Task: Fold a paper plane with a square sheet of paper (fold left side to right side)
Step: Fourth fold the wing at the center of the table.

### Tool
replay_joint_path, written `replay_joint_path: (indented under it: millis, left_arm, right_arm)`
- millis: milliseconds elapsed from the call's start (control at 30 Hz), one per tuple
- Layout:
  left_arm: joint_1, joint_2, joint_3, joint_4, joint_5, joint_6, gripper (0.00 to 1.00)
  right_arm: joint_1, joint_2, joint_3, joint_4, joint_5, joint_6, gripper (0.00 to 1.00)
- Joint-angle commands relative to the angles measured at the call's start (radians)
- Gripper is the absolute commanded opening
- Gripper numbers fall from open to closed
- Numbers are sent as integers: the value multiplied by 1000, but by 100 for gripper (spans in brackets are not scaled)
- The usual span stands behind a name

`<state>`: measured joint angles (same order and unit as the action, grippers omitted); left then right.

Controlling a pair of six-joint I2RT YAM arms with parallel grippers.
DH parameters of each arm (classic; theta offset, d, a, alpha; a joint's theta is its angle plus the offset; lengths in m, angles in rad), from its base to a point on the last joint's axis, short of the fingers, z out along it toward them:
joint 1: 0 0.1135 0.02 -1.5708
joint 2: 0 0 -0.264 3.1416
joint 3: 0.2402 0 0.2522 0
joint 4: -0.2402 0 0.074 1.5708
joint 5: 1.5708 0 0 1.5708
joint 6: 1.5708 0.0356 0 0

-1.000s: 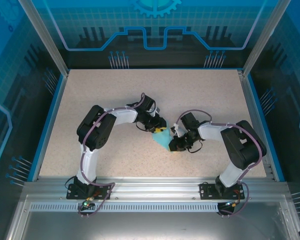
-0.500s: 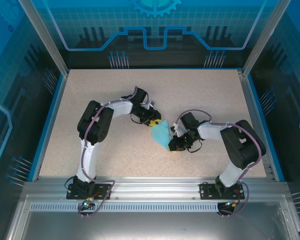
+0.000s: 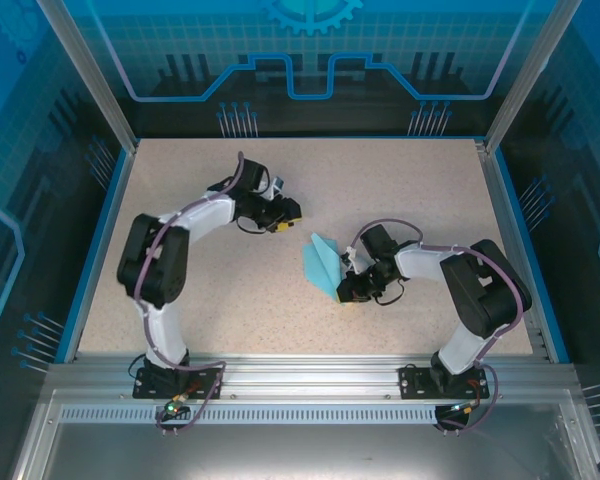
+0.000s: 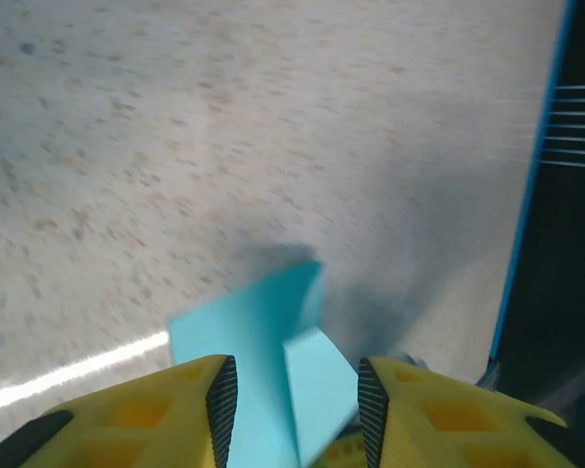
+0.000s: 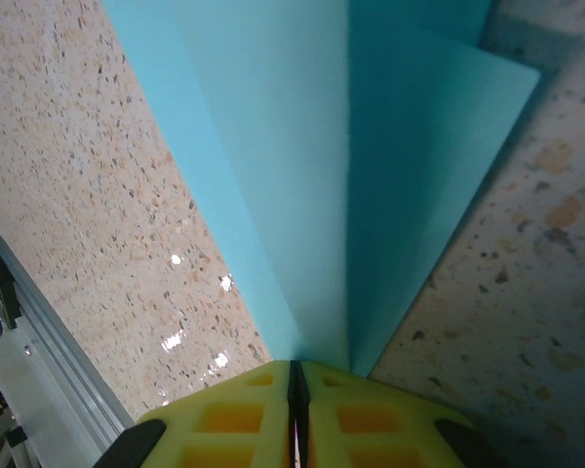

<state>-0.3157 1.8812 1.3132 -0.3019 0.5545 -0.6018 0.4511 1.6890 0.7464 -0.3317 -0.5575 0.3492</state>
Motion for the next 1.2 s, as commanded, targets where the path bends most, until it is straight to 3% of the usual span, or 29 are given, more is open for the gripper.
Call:
replay_joint_path:
  millis: [0, 233, 367, 600, 833, 1167]
  left_arm:
    - [-63, -85, -83, 26, 3, 15, 42]
    - [-197, -36, -141, 142, 37, -50, 37]
    - [-227, 43, -105, 192, 64, -82, 36]
    - [-238, 121, -51, 188, 59, -92, 36]
    - [-236, 199, 0, 80, -53, -70, 36]
    - [-212, 273, -1, 49, -113, -69, 34]
  right_arm:
    - [25, 48, -31, -146, 74, 8, 11]
    - [25, 57, -25, -150, 79, 8, 11]
    - [26, 58, -25, -150, 79, 8, 11]
    - [26, 61, -25, -151, 82, 10, 12]
    - [26, 60, -21, -163, 87, 5, 11]
    - [26, 32, -24, -189, 92, -5, 11]
